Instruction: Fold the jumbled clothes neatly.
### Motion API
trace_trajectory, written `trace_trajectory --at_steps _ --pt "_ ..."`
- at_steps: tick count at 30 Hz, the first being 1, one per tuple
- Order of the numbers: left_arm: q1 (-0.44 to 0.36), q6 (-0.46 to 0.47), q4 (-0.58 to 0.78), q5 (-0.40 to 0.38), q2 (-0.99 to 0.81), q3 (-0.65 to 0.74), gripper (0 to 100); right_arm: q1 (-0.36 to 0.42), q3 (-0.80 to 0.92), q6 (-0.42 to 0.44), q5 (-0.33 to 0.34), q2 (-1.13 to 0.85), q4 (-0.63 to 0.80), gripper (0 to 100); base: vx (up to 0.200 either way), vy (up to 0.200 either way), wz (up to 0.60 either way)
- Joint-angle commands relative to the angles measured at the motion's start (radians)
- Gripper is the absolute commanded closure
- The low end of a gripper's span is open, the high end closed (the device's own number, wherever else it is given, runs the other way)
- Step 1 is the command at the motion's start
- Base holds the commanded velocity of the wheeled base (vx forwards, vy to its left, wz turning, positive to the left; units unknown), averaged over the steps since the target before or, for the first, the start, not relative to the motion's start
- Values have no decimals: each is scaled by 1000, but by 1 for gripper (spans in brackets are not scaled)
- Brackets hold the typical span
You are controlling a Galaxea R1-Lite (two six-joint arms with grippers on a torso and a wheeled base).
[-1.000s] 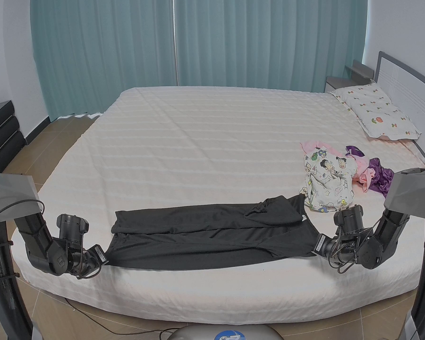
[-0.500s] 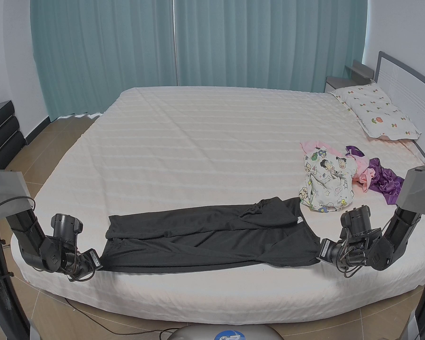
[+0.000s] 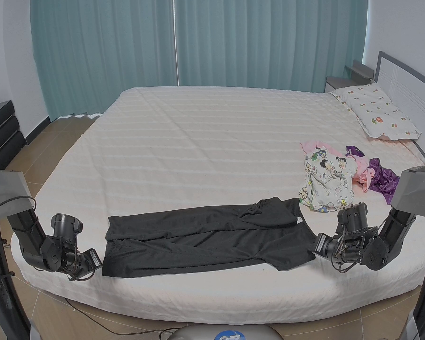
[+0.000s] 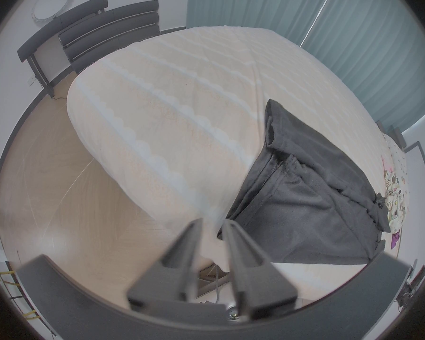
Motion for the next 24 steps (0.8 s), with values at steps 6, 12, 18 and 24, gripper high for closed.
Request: trace_trajectory --at_steps 6,12,18,24 --pt "-2 -55 -1 -99 -74 -41 0 -25 -2 11 1 -33 -11 0 0 0 0" --pt "-80 -153 -1 -110 -42 -156 0 -27 -4 8 -2 9 -49 0 0 0 0" --pt "-102 -145 -3 -110 70 -237 0 -33 1 11 -3 19 -109 0 0 0 0" --pt "-105 -107 -4 -100 127 -263 0 -45 -10 12 11 29 -115 0 0 0 0"
